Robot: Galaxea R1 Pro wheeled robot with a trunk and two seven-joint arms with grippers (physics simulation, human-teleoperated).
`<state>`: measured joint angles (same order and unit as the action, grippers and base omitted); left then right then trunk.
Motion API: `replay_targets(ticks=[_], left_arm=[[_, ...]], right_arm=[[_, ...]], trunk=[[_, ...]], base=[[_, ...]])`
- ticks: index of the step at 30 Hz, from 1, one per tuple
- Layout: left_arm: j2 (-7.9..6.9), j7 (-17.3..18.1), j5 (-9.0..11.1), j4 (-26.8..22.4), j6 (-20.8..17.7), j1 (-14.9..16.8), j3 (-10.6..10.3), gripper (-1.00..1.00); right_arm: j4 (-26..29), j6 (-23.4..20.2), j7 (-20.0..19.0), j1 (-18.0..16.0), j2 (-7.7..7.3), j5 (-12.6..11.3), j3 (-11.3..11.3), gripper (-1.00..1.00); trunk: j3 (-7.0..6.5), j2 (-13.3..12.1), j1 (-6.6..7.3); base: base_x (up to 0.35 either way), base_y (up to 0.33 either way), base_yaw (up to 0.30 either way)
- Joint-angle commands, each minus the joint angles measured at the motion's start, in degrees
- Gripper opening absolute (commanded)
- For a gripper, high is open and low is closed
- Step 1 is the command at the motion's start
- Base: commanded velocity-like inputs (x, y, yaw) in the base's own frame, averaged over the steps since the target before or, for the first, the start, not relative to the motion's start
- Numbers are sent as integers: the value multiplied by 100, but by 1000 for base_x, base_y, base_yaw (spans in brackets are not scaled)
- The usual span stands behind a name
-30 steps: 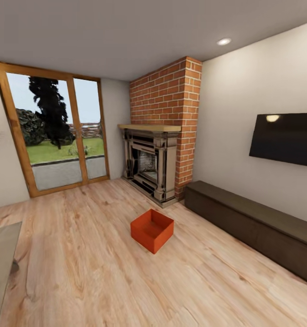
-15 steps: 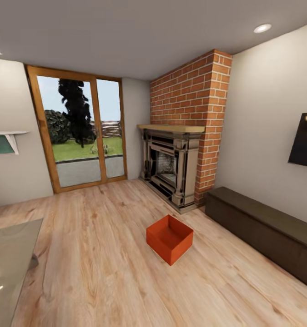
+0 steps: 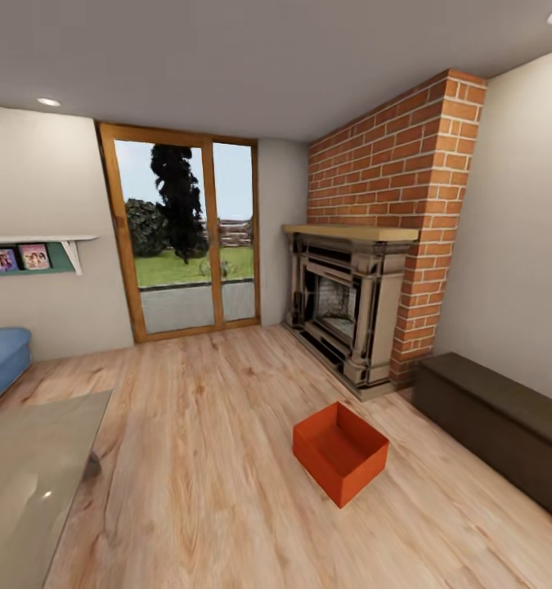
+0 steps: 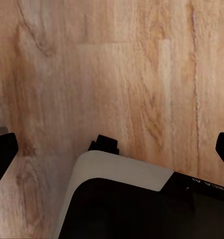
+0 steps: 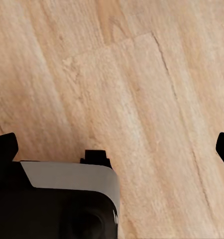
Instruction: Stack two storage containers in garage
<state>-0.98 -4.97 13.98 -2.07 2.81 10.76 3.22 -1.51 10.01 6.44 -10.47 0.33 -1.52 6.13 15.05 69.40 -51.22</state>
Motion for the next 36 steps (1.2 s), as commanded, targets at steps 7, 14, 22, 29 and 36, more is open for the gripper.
replay_targets(ticks=[7, 14, 22, 29, 36], left_arm=[[1, -4, 8, 5, 18, 5, 31, 100], [1, -4, 8, 5, 26, 5, 30, 100], [1, -4, 8, 5, 27, 5, 30, 100], [1, -4, 8, 5, 20, 5, 30, 100], [-1, -4, 8, 5, 18, 5, 30, 100]], right_arm=[[-16, 27, 20, -7, -6, -15, 46, 100], [-16, 46, 17, -7, -9, -15, 46, 100], [-16, 41, 15, -7, -10, -15, 46, 100], [-16, 40, 22, -7, -8, -15, 46, 100], [-16, 37, 24, -7, -7, -15, 46, 100]], trunk=[[7, 4, -4], [7, 4, -4], [7, 4, -4], [7, 4, -4], [7, 4, -4]], base=[[330, 0, 214], [330, 0, 26], [330, 0, 1], [329, 4, 0], [329, 60, 0]])
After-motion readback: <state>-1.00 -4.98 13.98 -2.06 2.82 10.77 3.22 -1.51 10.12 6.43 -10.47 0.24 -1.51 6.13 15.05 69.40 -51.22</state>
